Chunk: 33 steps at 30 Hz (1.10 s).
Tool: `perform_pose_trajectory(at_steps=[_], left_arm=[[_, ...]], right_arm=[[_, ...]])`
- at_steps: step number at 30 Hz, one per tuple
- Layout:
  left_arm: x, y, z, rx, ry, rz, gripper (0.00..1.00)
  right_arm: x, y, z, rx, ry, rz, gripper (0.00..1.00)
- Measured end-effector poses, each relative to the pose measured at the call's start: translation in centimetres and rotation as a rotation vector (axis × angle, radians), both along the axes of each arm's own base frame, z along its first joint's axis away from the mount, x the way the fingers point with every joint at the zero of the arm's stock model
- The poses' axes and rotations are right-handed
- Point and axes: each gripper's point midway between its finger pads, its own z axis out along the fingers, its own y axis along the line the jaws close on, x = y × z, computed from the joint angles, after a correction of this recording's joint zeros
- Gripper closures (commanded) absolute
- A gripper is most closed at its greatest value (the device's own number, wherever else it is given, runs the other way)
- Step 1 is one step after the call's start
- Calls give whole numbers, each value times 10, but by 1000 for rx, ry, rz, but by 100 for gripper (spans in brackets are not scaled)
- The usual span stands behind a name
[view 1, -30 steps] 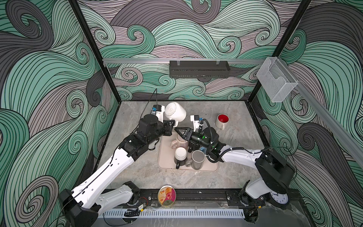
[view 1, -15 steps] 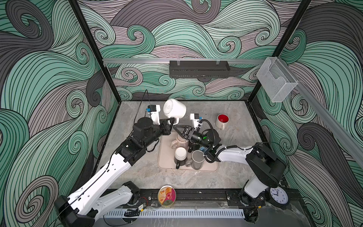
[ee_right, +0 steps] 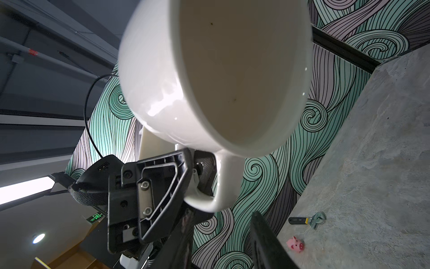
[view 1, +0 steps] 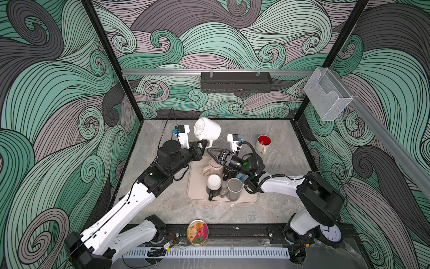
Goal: Turn the mug right side up
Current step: Place the mug at the top-right of the table.
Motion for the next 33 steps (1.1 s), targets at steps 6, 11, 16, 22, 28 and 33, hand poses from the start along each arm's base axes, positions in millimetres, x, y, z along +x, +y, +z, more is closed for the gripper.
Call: perform_pose_trajectory(at_steps=[6, 11, 16, 22, 28, 33], left_arm=[[-1, -5, -11, -40, 32, -22, 100], [-3, -9, -9, -75, 37, -36, 100], [-5, -10, -8, -98, 39, -47, 100], [-6, -10, 0, -143, 26, -51, 100], [-6, -11, 11, -187, 7, -61, 100], [-5, -14, 16, -233, -3, -76, 100]], right_arm=[[10, -5, 7, 30, 2, -5, 60], [13, -7, 11, 39, 1, -5, 60], [16, -10, 15, 49, 0, -8, 63], [20, -12, 23, 60, -6, -8, 69], [21, -11, 35, 78, -23, 1, 69], [22, -12, 42, 91, -28, 5, 70]])
